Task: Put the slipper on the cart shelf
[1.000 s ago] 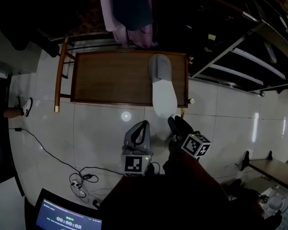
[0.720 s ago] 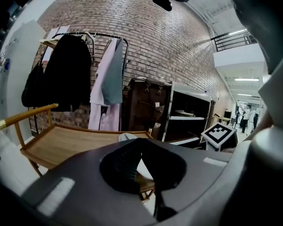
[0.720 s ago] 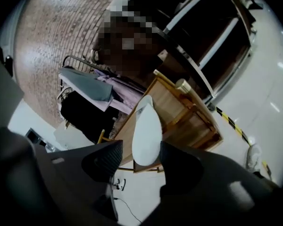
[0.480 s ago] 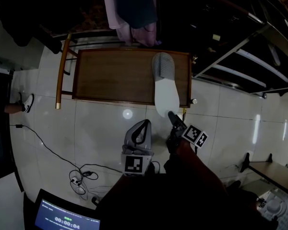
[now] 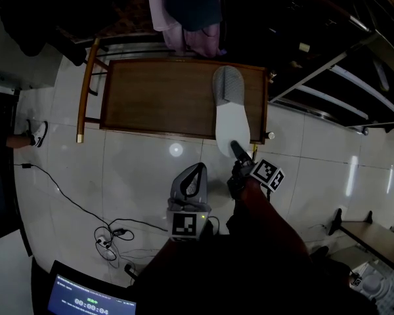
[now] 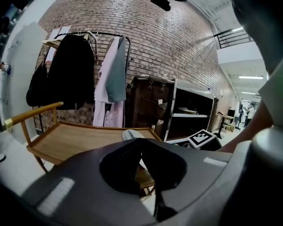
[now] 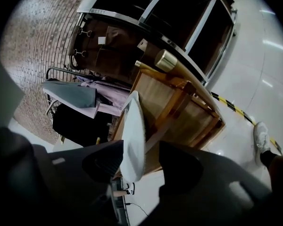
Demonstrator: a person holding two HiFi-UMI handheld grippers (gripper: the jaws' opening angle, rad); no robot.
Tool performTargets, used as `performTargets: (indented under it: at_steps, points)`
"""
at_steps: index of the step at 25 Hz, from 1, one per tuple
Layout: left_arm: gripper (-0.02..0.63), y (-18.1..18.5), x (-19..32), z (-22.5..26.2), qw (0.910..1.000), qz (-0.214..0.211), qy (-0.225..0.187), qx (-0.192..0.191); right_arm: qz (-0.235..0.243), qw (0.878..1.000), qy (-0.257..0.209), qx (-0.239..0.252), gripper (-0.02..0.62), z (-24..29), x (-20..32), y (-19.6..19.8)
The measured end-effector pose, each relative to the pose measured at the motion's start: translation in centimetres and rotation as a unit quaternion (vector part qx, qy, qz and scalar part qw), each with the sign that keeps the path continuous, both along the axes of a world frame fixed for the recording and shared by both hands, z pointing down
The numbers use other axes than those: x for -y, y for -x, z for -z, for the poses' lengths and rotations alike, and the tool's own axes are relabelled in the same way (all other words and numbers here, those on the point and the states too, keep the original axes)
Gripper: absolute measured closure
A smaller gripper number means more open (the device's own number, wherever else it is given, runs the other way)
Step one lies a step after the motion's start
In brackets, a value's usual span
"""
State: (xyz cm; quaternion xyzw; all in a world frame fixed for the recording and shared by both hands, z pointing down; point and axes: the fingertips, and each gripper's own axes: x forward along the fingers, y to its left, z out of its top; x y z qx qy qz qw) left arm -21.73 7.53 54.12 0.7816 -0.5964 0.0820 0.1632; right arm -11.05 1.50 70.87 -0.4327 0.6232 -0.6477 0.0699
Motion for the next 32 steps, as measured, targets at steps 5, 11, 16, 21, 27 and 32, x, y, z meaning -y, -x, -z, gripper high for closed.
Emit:
performTargets:
  at_steps: [5,11,16,21,27,32]
  points:
    - [0.591,0.6,-0.4,0.0,1.0000,0.005,0.001,0.003,0.000,1.000,0.002,0.017,0.406,-0.5,0.4,0.0]
    - [0.591,1.6,-0.7,0.1,0.9997,0.020,-0.003,0.012,-0.007,1.000,0.000,0.025,0.479,-0.4,0.4,0.3]
    - [0.591,2.0,-0.8,0.3,0.9997,0.020,-0.005,0.015,-0.006,1.000,-0.014,0.022,0.539,0.6,0.6,0.6]
    - [0.591,2.2,-1.1,0.9,0.9997,0.013,-0.006,0.021,-0.010,0.999,-0.037,-0.003,0.549,2.1,0.5,0.3]
    - [0.591,2.8,-1.3,1.8,0.9994,0.005,-0.022,0.027,0.003,0.994,-0.089,-0.067,0.555,4.5,-0.2,-0.7]
    - [0.591,3.1,-1.4,1.8,0.9986,-0.008,-0.018,0.049,0.037,0.971,-0.168,-0.167,0.557,8.2,-0.8,-1.3]
